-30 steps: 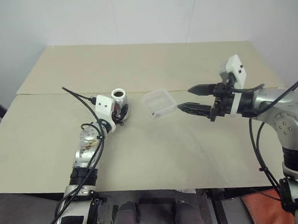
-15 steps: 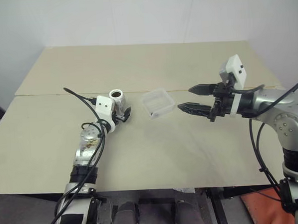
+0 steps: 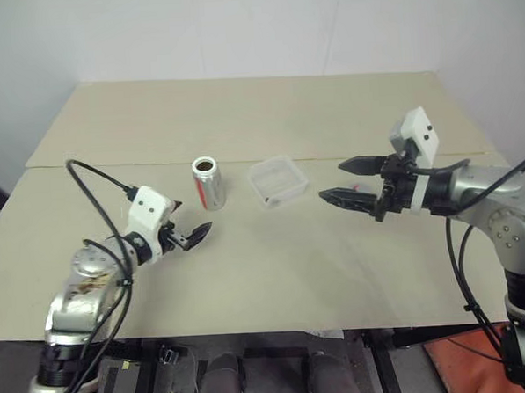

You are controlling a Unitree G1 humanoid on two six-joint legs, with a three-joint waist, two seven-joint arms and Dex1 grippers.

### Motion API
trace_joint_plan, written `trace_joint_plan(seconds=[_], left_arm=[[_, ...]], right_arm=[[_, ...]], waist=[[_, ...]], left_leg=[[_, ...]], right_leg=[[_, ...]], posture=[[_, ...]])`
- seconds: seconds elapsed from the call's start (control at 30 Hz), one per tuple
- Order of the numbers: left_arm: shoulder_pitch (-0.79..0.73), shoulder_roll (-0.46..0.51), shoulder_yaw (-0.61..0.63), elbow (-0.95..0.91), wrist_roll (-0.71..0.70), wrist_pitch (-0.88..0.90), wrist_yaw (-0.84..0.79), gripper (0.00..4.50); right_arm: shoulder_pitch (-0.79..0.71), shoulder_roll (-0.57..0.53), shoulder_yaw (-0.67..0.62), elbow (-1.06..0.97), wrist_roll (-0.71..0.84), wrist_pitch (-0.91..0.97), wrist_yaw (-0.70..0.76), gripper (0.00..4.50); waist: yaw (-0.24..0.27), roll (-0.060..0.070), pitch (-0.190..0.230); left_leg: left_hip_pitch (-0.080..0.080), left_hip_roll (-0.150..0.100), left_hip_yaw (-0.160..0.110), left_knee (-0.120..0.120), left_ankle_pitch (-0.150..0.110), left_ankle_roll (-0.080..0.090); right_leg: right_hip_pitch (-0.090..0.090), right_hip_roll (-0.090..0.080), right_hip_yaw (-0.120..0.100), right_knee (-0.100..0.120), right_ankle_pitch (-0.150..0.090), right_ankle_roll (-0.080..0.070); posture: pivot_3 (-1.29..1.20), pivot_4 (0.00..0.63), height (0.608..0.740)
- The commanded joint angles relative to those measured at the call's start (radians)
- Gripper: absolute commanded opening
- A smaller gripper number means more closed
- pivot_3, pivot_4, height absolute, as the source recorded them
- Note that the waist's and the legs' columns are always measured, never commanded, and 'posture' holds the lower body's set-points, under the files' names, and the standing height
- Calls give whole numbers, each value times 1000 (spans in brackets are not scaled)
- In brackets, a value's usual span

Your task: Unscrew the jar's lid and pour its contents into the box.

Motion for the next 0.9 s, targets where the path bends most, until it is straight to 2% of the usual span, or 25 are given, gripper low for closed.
trace_joint_plan(seconds=[0.03,0.13,0.23,0.47,0.9], left_arm=[[-26,102,111,-32,-157,23,-174,4482],[-31,188,154,20,-221,-25,-329,4482],[-59,213,164,66,-217,-55,-342,4482],[-57,282,222,109,-314,-79,-514,4482],[-8,245,238,50,-384,-80,-484,4482]], right_arm=[[16,-48,-49,-18,0,-61,53,4500],[36,-83,-51,-7,-7,-89,93,4500],[52,-107,-53,1,-17,-116,117,4500],[63,-134,-61,14,-25,-134,139,4500],[88,-152,-79,-10,-36,-140,131,4500]], waist=[[-1,0,0],[-3,0,0],[-4,0,0],[-11,0,0],[-14,0,0]], left_leg=[[0,0,0,0,0,0],[1,0,1,-1,0,0],[3,0,4,-2,0,0],[4,1,7,-4,0,0],[4,1,6,-5,0,0]], right_leg=[[0,0,0,0,0,0],[0,0,0,-1,0,0],[1,0,1,-1,0,0],[1,1,1,-2,0,0],[0,1,2,-3,0,0]], posture=[[0,150,740],[0,150,740],[0,150,740],[0,150,740],[0,150,740]])
